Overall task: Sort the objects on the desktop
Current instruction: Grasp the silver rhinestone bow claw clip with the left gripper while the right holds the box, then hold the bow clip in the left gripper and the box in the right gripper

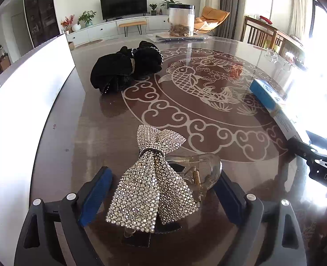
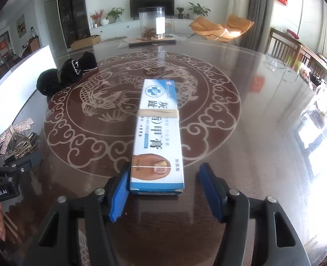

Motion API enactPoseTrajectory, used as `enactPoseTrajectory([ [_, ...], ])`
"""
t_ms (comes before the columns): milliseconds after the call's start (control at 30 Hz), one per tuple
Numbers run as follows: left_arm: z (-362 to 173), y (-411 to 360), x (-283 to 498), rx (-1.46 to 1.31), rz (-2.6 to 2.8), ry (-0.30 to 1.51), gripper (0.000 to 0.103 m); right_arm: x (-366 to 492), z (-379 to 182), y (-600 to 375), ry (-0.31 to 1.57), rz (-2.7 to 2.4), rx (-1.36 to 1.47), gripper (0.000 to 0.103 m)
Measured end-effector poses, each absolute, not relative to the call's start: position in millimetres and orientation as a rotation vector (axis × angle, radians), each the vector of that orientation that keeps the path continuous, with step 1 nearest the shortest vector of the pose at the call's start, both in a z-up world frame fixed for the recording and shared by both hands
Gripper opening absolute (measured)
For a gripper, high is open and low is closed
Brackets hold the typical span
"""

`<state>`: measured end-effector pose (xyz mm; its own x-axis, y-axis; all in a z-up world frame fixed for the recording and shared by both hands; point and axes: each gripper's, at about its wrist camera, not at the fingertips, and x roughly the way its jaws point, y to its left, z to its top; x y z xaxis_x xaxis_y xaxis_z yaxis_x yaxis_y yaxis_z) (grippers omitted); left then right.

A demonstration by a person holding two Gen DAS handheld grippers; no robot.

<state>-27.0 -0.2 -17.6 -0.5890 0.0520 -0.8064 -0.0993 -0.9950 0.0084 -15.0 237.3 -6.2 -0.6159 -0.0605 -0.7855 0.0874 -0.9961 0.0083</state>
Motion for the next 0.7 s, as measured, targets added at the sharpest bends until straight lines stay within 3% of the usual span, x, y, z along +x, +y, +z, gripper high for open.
enactPoseTrajectory([
  [167,-19.0,0.7,-27.6,-1.387,2.715,0.083,0.098,-16.8,-6.5,234.0,0.07,-2.756,1.343,0.066],
  [233,-19.2,0.9,-27.5,-1.387,2.714,0.084,0.098,-22.9,-7.2,232.5,0.054,-2.739,1.351,0.077],
  [367,-19.2,0.3,-27.3,-1.387,2.714,0.082,0.098,-48.4,-8.7,216.7,0.095,-2.702,1.371,0.082],
  [433,-19.0,0.2,-27.2,-1.387,2.715,0.084,0.099,-56.5,-9.2,213.4,0.099,-2.716,1.358,0.08],
  [467,-19.0,-0.3,-26.5,-1.386,2.715,0.085,0.099,-57.1,-8.3,213.2,0.093,-2.727,1.347,0.07],
  [500,-18.8,-0.7,-25.2,-1.384,2.714,0.085,0.099,-55.2,-6.8,213.7,0.087,-2.74,1.335,0.051],
  [533,-18.4,-0.8,-23.8,-1.382,2.714,0.086,0.099,-51.9,-5.6,214.8,0.08,-2.746,1.333,0.042],
  [700,-18.0,-1.1,-23.5,-1.382,2.713,0.086,0.099,-9.5,-5.3,208.4,0.087,-2.733,1.317,0.042],
])
